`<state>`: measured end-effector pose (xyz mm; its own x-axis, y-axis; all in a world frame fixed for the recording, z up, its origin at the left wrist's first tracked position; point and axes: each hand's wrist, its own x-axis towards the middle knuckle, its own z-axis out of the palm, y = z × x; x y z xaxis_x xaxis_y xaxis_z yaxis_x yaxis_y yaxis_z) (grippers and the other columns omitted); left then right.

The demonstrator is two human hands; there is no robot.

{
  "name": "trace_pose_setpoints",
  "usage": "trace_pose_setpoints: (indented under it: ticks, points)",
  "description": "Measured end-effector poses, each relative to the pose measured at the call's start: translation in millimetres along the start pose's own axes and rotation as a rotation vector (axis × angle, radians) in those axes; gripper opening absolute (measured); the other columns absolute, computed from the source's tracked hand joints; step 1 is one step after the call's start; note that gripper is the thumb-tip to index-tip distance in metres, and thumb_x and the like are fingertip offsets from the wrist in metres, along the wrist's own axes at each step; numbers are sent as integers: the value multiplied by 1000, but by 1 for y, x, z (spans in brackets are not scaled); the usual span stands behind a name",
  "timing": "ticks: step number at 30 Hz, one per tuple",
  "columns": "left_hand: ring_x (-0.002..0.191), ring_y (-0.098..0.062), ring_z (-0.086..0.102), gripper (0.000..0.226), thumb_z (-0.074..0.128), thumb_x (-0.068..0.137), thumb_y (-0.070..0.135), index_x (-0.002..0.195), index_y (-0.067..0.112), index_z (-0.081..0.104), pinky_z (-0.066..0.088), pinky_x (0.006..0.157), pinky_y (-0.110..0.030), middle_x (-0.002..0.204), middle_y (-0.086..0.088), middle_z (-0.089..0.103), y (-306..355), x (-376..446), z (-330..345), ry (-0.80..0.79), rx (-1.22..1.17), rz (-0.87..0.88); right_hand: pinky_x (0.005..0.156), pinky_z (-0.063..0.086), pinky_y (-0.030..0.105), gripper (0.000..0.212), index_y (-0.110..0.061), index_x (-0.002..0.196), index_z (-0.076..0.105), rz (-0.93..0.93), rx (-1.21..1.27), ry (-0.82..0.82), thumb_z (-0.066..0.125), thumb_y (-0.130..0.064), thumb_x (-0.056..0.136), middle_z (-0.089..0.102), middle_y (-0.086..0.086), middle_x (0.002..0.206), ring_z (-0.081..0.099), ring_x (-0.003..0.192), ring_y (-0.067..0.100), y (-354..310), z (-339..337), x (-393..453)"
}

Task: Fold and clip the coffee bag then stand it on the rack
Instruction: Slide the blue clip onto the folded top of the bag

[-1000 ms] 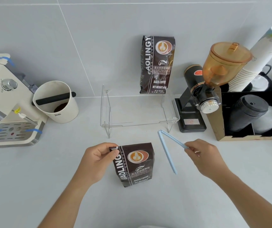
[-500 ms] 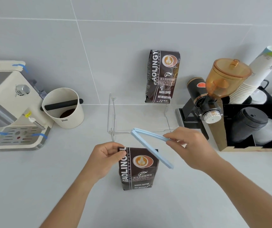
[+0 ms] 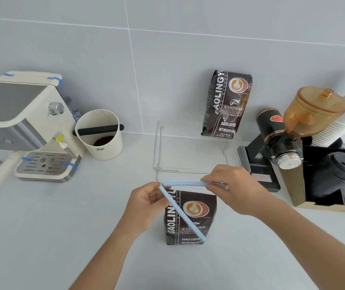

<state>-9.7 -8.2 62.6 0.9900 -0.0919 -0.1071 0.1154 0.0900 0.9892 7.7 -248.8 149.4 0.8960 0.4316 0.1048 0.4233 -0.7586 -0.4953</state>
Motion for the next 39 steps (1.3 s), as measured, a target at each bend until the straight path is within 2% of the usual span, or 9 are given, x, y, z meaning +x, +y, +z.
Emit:
trace_pose_setpoints:
  ticks: [5,10,16,19,23,27,30,33,39]
  points:
    - [73,-22,71,59,68,75,-19,99,34,69,57,76,-27,74,-14,75,0,-1,-4,2,33,44,69,37,13,20,-18,107,76,9,-22,-67,66,-16,89,70,0,91,60,78,12,0,3,6]
    - [73,-11,71,61,68,74,-20,88,38,78,54,73,-17,78,8,77,-1,-1,-4,24,149,97,71,36,6,21,-20,108,75,49,-10,-140,66,-17,89,73,-2,96,63,85,13,2,2,7]
    - [81,-7,72,63,70,75,-16,88,46,76,53,79,-14,89,17,78,0,-1,-3,56,225,127,67,36,2,24,-26,112,73,174,46,-190,58,-20,94,63,-22,86,55,72,-7,3,0,1]
    - [84,-8,73,62,72,75,-12,89,49,75,53,81,-13,92,20,77,0,-2,-2,72,268,145,70,43,4,24,-27,105,74,269,171,-151,56,-35,92,66,-24,89,60,84,-11,2,-3,-8]
    - [84,-6,73,61,72,75,-13,88,47,75,52,80,-11,90,23,76,0,-5,2,96,265,146,82,43,9,86,-37,131,54,318,169,-280,55,-83,58,57,-20,118,54,105,0,0,-5,-22]
    - [83,-8,73,56,72,74,-16,91,38,74,54,79,-14,88,21,77,0,-9,3,114,261,149,104,31,19,119,-41,146,27,276,127,-371,60,-90,42,32,-30,138,36,123,-4,-3,-1,-32]
    - [79,-5,73,54,72,73,-17,91,34,73,54,77,-12,82,20,77,0,-10,4,133,277,158,108,12,17,130,-42,149,13,270,105,-393,61,-90,38,14,-34,139,13,129,-12,-3,3,-36]
    - [79,-4,72,53,72,73,-16,90,35,73,53,76,-11,83,22,77,1,-11,5,135,290,163,106,14,15,124,-41,150,13,251,73,-375,65,-83,46,17,-32,139,16,130,-9,-3,5,-38]
    - [81,-8,74,53,77,72,-8,92,40,73,56,82,-18,84,17,77,4,-12,-1,105,334,185,87,37,13,87,-39,142,35,253,118,-240,77,-54,68,42,-26,125,50,108,1,0,3,-38]
